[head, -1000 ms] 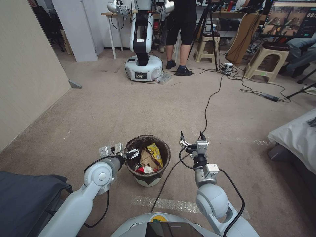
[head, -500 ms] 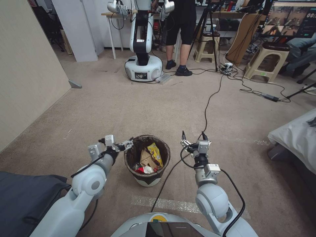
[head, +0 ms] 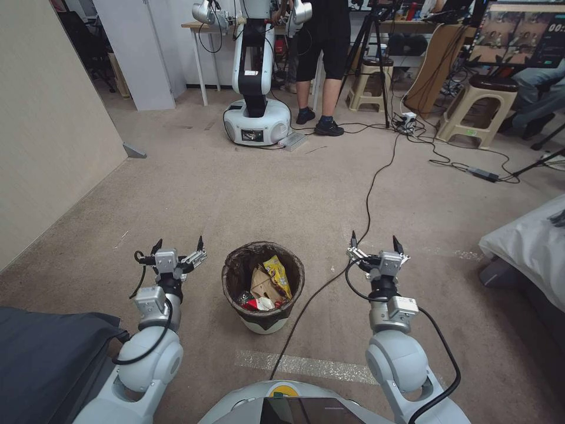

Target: Pick up the trash bin, then pick up the garbage from the floor and place it into the trash bin.

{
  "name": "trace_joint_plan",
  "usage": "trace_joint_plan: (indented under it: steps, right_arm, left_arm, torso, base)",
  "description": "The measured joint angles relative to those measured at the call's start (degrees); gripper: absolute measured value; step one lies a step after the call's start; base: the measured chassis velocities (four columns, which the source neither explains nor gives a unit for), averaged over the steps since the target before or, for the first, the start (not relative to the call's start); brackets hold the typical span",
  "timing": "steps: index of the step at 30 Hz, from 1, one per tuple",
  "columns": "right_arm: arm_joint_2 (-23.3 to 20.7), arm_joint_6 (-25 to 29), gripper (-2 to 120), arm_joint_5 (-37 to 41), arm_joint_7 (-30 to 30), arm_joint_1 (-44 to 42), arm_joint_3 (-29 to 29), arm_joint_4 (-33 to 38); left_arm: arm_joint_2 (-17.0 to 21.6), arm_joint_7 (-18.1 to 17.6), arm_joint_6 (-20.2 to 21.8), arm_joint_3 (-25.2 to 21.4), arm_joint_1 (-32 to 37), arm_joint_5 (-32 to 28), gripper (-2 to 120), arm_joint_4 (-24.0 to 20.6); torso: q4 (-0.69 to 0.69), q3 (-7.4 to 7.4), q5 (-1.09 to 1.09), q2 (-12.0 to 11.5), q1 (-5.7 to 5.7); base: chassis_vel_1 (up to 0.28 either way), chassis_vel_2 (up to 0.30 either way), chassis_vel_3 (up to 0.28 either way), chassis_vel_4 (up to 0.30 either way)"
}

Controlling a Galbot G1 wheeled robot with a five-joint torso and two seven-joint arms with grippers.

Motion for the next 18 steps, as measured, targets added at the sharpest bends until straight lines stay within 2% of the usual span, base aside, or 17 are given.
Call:
trace_joint_plan:
  steps: [2,5,6,12,13,14,15,18]
  right_arm:
    - [0.0,0.3,100,-0.3,-0.1,-0.3,0.6,-0.1]
    - [0.0,0.3,100,-0.4,-0.2,-0.4,0.8,-0.1]
    - [0.0,0.6,100,-0.5,-0.4,-0.7,1.7,-0.1]
    - [0.0,0.8,100,-0.6,-0.4,-0.8,2.2,0.0]
    - [0.0,0.8,100,-0.7,-0.4,-0.8,2.2,0.0]
    - [0.0,0.8,100,-0.7,-0.4,-0.8,2.2,0.0]
    - [-0.1,1.9,100,-1.5,-0.7,-1.4,4.6,0.0]
    - [-0.1,2.3,100,-1.8,-0.7,-1.7,5.3,0.0]
  left_arm:
    - [-0.7,0.3,-1.5,0.0,0.4,2.9,100,1.3]
    - [-1.0,0.5,-2.0,0.0,0.5,4.1,100,1.8]
    - [-1.8,0.9,-3.5,0.0,0.9,6.8,100,3.3]
    - [-2.2,1.0,-4.3,0.0,1.1,8.1,100,4.1]
    - [-2.3,1.1,-6.6,0.0,1.2,8.3,100,4.3]
    - [-2.3,1.1,-6.6,0.0,1.2,8.3,100,4.3]
    - [-4.6,1.1,-7.6,1.2,1.9,11.2,100,7.2]
    - [-5.3,1.2,-8.7,1.7,2.0,12.2,100,7.9]
  torso:
    - [0.00,0.00,0.00,0.0,0.00]
    - [0.00,0.00,0.00,0.0,0.00]
    - [-0.01,0.00,0.01,0.0,0.00]
    - [0.01,0.00,-0.01,0.0,0.00]
    - [0.01,0.00,-0.01,0.0,0.00]
    - [0.01,0.00,-0.01,0.0,0.00]
    - [0.01,0.00,-0.01,0.0,0.00]
    - [-0.01,0.00,0.01,0.0,0.00]
  base:
    - [0.000,0.000,0.000,0.000]
    - [0.000,0.000,0.000,0.000]
    - [0.000,0.000,0.000,0.000]
    - [0.000,0.000,0.000,0.000]
    - [0.000,0.000,0.000,0.000]
    - [0.000,0.000,0.000,0.000]
    - [0.000,0.000,0.000,0.000]
    - [0.000,0.000,0.000,0.000]
